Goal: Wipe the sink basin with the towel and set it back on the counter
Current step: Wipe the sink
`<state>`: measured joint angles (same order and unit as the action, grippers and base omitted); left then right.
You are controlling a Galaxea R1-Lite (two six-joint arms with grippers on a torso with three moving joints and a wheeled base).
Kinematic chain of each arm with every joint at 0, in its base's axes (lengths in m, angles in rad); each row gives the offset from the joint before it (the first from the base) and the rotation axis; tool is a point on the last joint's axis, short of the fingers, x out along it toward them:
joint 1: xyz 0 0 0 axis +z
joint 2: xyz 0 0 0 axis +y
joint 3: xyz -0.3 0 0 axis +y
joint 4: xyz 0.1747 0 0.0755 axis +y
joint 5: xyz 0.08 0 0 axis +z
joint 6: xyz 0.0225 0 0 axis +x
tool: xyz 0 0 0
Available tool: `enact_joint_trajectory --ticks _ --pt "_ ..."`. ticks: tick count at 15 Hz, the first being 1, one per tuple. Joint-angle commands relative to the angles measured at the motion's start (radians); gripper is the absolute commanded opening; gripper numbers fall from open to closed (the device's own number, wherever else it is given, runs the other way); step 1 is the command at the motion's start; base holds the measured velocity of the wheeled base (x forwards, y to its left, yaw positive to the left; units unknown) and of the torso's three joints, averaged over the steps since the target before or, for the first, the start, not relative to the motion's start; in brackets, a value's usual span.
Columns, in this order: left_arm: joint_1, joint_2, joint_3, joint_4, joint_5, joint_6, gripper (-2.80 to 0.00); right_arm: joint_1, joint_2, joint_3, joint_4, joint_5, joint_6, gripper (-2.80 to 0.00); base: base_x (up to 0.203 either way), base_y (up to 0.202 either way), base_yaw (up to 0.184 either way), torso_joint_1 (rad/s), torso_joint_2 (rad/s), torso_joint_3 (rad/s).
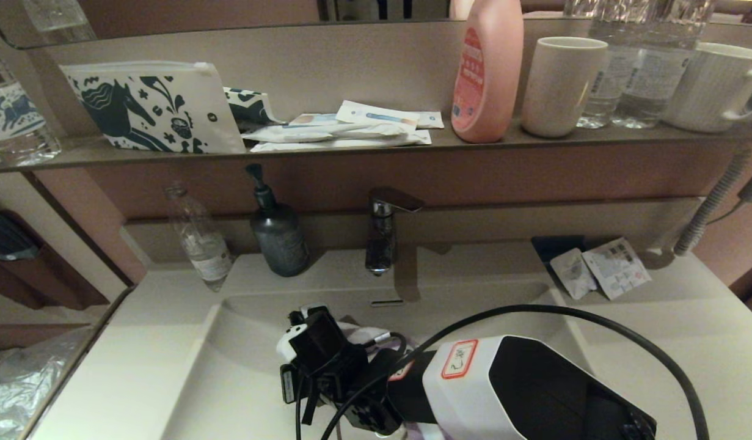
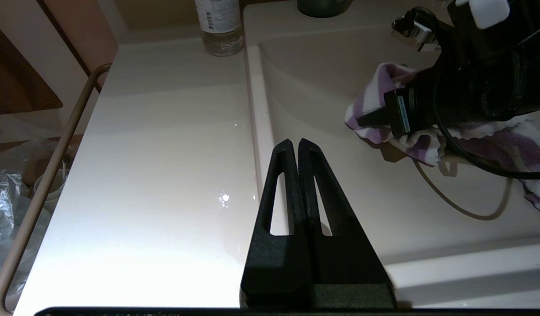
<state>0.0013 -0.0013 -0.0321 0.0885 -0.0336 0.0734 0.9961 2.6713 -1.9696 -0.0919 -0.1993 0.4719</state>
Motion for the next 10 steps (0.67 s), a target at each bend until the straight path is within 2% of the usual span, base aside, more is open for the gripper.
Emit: enact_joint_trajectory --ticks 1,5,10 --pt "0.000 0.001 0.000 0.000 0.000 0.000 -2.80 -0.016 -0.004 0.014 0.006 -0.058 -0.008 -2.80 0.000 0.000 0.000 0.000 0.00 0.000" --pt "0.000 0.001 0.000 0.000 0.000 0.000 -2.80 -0.066 -0.024 0.063 0.026 -0.167 -0.026 -2.80 0.000 0.000 0.000 0.000 0.00 0.000" --pt "0.000 0.001 0.000 0.000 0.000 0.000 -2.80 -0.102 -0.139 0.270 0.030 -0.209 -0.027 -2.80 0.000 0.000 0.000 0.000 0.00 0.000"
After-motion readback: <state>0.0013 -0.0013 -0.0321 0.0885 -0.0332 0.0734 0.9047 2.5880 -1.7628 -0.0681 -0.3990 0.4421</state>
